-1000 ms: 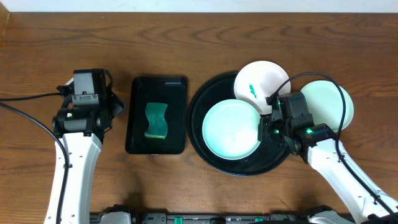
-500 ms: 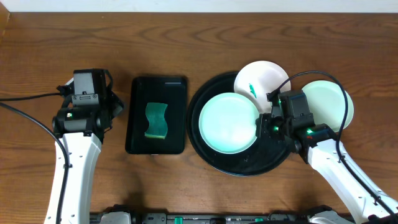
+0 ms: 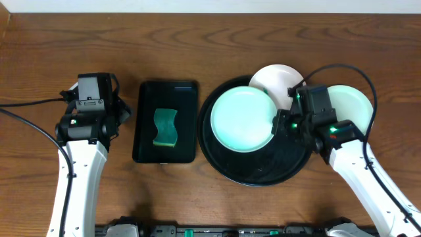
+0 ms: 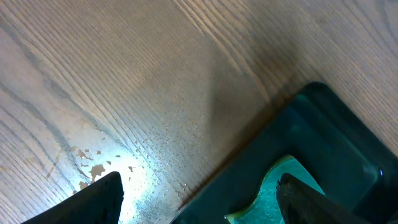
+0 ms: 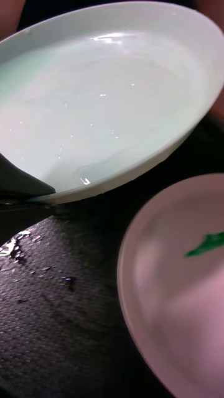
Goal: Clean dirty plates on tray and stack at the side
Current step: 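Lift the cleaned pale plate off the round tray with the right gripper, then swing the plate left over the black tray with the right gripper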
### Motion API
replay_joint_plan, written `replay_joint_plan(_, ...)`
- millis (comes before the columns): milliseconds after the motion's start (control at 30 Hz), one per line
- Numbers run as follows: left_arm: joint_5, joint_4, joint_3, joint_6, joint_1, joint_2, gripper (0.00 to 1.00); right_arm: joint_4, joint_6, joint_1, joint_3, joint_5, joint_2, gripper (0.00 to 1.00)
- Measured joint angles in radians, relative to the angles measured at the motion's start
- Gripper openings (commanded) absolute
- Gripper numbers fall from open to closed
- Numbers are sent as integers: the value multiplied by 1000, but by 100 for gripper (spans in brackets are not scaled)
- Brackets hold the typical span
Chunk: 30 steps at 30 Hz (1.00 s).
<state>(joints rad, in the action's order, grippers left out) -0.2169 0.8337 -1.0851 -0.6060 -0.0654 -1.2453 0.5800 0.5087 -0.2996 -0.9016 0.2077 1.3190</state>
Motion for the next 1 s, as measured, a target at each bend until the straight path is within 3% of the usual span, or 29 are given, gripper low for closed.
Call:
replay_joint_plan(233, 0, 0, 0, 0, 0, 0, 79, 26, 45, -21, -110, -52, 12, 1)
replay_joint_plan(567, 0, 0, 0, 0, 0, 0, 80, 14, 66, -153, -278, -81, 200, 1)
replay_joint_plan(1000, 0, 0, 0, 0, 0, 0, 80, -278, 101, -343, -306, -179, 375, 1)
